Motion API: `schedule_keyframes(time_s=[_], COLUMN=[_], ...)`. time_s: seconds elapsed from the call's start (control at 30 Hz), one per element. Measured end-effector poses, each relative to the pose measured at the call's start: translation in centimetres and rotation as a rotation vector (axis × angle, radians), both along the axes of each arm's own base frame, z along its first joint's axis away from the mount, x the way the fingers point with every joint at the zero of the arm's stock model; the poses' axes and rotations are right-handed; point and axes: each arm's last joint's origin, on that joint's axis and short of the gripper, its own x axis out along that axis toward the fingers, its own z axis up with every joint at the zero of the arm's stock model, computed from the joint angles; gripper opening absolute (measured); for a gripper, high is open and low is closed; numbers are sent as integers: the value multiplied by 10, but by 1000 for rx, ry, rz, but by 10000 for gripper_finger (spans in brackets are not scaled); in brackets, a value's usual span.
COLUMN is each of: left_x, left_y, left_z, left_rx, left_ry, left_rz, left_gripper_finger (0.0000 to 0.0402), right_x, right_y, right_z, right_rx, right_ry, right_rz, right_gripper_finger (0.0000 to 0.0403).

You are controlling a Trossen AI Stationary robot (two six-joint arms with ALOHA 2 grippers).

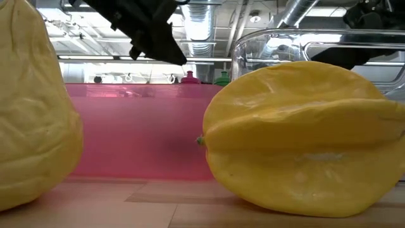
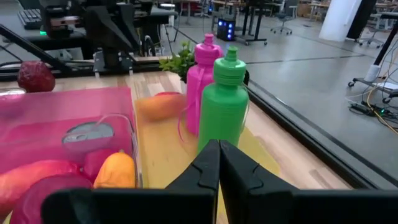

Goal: Pick & Place Food Item
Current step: Put the mango into the transparent bin

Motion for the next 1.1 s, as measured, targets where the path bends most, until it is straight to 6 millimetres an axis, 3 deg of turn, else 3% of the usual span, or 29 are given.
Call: schedule_keyframes(time_s=[0.23,0.33,0.47,0.7,0.83,1.1], left_x=[-2,-5,-13,-18,-15,-11], left_y=[14,26,38,50,48,22], left_z=[5,-1,-14,-19,-25,-28], left_rx=[-141,-202,-224,-340,-352,-351], left_ry=[-116,-135,-37,-97,-85,-67], left_rz=[139,278,388,539,547,454], left_gripper_finger=[53,53,45,17,3,1], right_x=[0,0,0,0,0,-1], right_y=[0,0,0,0,0,0], right_z=[0,0,0,0,0,-1], right_rx=[6,6,6,6,6,5], right_ry=[0,0,0,0,1,10], right_rz=[-2,-2,-2,-3,-4,-6], right_gripper_finger=[2,2,2,2,2,2])
